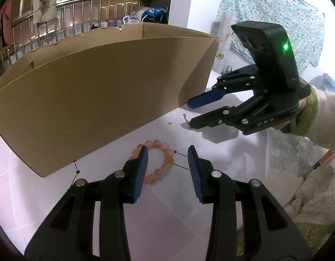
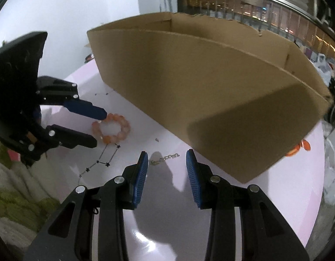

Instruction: Organize jewelry

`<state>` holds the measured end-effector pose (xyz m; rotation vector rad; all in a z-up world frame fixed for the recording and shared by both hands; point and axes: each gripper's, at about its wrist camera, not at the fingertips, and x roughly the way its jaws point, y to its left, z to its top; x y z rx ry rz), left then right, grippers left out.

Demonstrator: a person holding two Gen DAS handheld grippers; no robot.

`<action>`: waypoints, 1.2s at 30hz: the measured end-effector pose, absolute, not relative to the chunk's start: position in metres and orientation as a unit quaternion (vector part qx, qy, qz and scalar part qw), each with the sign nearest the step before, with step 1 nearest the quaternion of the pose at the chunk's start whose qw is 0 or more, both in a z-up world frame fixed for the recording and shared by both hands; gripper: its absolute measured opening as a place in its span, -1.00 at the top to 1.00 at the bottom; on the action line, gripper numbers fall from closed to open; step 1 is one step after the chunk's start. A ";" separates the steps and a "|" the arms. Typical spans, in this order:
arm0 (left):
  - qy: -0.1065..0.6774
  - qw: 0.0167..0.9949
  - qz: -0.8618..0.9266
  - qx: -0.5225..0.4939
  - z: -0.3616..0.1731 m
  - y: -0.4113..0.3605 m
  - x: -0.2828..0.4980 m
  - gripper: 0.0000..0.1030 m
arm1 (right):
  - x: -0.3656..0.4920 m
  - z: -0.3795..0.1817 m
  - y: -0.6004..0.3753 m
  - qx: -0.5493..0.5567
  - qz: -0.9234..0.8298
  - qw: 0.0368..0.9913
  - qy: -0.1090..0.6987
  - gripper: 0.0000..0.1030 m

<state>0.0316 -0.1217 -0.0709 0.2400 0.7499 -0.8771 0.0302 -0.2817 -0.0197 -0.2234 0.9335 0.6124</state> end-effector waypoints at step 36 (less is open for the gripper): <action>0.358 0.831 -0.410 0.115 -0.080 -0.116 0.026 0.30 | 0.004 -0.021 -0.311 -0.016 0.297 0.834 0.464 0.95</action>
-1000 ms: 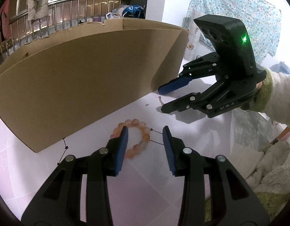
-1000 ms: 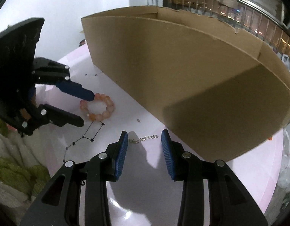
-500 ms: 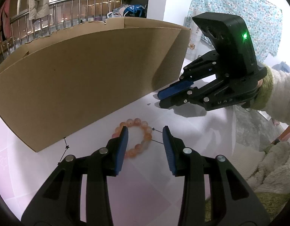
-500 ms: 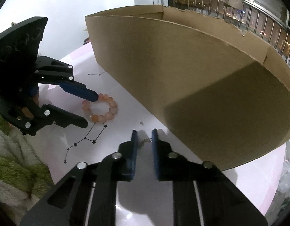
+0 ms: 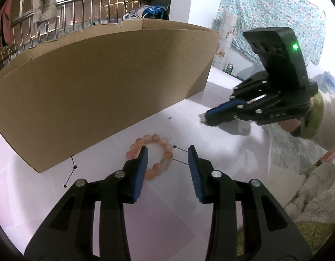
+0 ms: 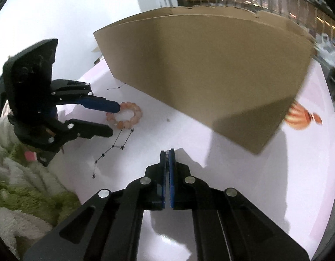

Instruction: Organize jewelry

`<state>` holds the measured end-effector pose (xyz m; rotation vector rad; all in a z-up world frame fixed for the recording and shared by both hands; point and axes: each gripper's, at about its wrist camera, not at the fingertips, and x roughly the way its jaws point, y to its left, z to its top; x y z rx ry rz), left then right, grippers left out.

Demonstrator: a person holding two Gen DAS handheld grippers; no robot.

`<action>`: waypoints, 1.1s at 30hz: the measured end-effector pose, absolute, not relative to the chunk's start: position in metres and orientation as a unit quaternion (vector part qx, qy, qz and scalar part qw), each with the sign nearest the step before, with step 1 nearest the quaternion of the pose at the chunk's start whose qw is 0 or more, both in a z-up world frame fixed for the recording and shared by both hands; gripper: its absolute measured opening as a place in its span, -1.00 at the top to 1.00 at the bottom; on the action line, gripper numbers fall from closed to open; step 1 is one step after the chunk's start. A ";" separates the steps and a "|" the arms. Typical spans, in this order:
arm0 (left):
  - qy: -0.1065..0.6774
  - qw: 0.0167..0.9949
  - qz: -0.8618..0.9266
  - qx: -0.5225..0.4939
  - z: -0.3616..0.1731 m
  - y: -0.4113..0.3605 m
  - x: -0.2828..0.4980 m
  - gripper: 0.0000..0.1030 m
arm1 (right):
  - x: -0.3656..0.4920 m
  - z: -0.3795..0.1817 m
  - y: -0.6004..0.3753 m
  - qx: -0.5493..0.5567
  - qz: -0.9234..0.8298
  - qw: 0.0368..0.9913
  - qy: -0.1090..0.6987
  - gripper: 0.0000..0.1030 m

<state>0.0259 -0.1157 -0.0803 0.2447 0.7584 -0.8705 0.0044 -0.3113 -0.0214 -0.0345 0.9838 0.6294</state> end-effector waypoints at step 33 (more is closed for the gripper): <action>0.352 0.835 -0.406 0.115 -0.074 -0.111 0.023 0.30 | 0.001 -0.023 -0.294 0.009 0.253 0.859 0.444 0.59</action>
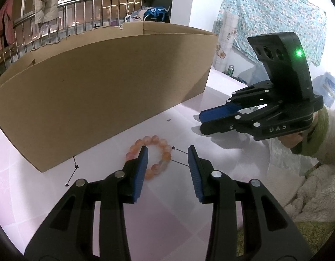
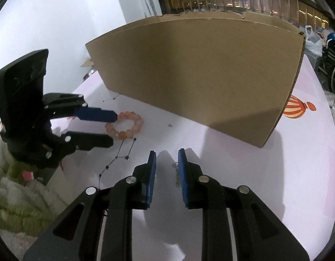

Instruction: Organize jewelry

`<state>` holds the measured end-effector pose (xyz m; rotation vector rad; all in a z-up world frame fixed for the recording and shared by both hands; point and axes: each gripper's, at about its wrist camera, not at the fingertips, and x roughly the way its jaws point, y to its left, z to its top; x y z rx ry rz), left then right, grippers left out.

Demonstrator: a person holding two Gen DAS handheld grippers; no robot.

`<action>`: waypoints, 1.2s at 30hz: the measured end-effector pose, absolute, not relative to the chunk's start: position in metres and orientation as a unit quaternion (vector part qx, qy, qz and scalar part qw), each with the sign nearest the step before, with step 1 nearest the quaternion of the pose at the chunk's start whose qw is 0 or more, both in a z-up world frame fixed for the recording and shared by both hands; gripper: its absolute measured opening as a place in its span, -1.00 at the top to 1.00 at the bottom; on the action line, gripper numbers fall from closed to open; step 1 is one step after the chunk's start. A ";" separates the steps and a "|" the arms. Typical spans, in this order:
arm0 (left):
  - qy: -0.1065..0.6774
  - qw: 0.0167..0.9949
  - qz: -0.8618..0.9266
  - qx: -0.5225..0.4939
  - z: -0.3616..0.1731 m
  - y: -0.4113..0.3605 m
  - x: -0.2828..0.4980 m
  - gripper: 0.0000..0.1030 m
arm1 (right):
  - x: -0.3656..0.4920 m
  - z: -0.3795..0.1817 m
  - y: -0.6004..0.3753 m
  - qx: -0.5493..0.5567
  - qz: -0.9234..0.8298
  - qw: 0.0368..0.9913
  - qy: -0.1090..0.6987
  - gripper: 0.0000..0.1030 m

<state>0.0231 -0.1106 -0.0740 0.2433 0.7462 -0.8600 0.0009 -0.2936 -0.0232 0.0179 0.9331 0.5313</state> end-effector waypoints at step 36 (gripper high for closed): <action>0.349 0.839 -0.405 0.101 -0.073 -0.107 0.022 0.30 | -0.023 -0.019 -0.290 -0.020 0.183 0.882 0.435 0.70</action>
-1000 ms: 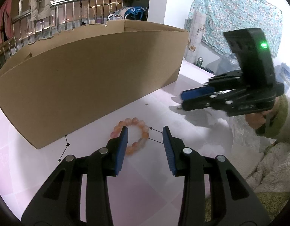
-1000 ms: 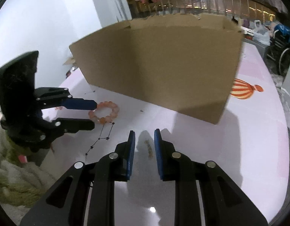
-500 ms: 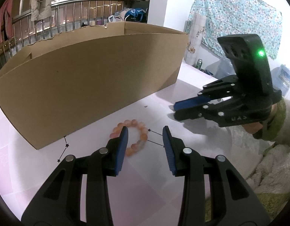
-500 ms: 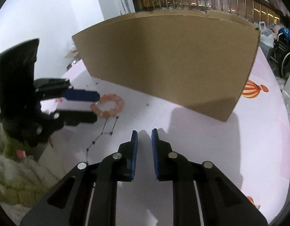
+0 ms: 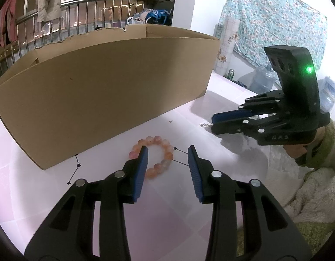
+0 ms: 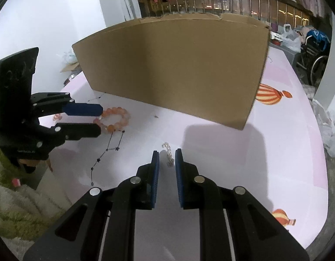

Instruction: Organize jewelry

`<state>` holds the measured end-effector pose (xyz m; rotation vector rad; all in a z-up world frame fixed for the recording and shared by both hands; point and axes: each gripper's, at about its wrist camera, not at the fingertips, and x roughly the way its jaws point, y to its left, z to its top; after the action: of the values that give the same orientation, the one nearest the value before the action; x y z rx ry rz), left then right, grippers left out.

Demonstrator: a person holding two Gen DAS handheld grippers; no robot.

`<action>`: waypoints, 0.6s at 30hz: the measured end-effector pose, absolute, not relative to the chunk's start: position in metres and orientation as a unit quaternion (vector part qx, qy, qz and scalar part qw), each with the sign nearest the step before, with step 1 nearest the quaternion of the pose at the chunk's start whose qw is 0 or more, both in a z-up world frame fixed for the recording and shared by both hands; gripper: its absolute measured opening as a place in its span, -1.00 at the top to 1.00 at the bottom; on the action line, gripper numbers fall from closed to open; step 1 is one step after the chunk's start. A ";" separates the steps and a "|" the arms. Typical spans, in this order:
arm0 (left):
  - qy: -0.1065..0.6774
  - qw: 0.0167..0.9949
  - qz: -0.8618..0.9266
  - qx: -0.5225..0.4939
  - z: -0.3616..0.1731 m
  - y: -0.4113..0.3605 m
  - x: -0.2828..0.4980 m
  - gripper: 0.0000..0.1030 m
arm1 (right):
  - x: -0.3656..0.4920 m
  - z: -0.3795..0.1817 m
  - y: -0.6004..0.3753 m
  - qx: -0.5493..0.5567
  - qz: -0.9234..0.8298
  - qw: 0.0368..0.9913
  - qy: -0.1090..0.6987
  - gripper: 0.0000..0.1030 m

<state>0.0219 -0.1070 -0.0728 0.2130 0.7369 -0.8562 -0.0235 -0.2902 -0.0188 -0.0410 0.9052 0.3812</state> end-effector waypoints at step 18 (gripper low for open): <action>0.348 0.840 -0.404 0.100 -0.071 -0.105 0.023 0.30 | -0.007 -0.006 -0.307 0.039 0.217 0.882 0.416 0.99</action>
<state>0.0228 -0.1047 -0.0715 0.2115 0.7356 -0.8535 -0.0074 -0.3068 -0.0055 0.0816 0.8672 0.4515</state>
